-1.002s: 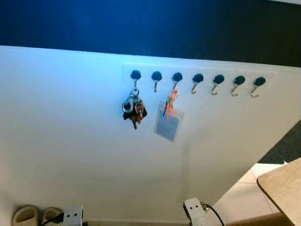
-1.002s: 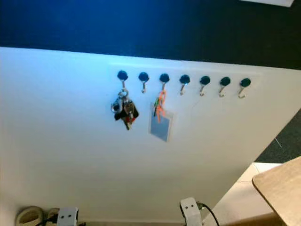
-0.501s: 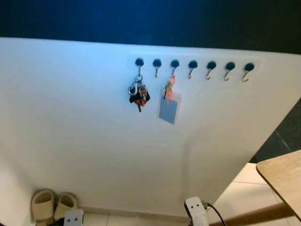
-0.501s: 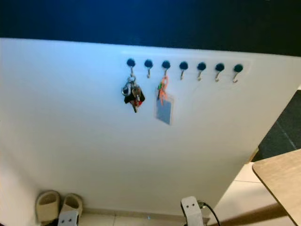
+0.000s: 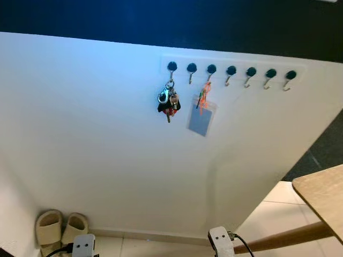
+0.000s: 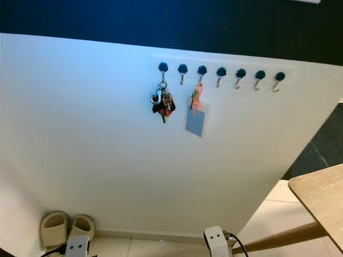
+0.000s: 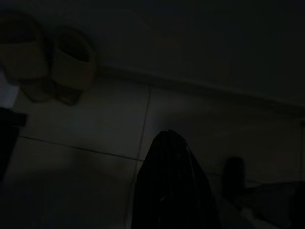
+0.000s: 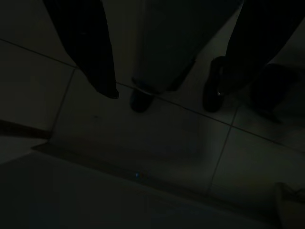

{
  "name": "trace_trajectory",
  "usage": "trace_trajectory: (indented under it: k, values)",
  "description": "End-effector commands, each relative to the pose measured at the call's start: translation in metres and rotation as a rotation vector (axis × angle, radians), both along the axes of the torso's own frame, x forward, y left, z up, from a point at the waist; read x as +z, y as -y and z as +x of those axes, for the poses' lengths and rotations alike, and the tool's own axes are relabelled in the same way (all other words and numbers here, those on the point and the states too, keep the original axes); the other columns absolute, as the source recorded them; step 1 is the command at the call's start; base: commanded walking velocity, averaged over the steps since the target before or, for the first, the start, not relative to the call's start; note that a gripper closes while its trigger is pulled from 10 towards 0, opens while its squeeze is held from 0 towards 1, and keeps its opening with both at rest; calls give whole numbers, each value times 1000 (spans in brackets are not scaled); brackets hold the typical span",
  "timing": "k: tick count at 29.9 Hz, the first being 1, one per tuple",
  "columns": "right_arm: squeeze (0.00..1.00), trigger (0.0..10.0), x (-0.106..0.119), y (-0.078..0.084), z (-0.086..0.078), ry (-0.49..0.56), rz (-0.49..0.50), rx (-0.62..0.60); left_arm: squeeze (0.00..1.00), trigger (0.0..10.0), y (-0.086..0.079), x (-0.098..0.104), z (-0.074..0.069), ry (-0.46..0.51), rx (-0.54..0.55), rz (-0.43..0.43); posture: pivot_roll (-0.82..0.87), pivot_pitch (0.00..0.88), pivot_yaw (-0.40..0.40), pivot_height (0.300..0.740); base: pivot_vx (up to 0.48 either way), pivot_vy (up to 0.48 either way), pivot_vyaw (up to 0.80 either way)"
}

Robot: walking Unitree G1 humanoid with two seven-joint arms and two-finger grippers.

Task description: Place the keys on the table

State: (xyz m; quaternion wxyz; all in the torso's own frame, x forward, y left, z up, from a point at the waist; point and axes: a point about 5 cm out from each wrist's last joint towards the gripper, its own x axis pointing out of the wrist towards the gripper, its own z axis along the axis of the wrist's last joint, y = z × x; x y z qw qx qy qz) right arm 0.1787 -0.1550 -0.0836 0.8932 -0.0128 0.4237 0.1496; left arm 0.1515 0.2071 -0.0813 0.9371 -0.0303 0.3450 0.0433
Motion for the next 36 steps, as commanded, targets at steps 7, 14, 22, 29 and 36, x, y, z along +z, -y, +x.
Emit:
trace_trajectory:
  k: [7,14,22,29,36]
  values:
    - [0,10000,13,3,18,128,29,-27,0,10000,2,0,0,11,14,-13,95,39,-67,740,0,-274,0]
    - [0,10000,47,-4,43,466,99,69,0,10000,0,10,8,115,-48,30,84,46,-69,740,0,0,0]
    - [0,10000,104,-25,59,869,203,206,0,10000,0,45,20,438,-281,98,74,47,-66,740,0,0,0]
    - [0,10000,150,-25,58,1143,210,235,0,10000,8,84,30,693,-443,120,80,54,-74,740,0,0,0]
    - [0,10000,207,-18,71,1388,226,74,0,10000,30,154,57,978,-470,100,72,60,-72,740,0,0,0]
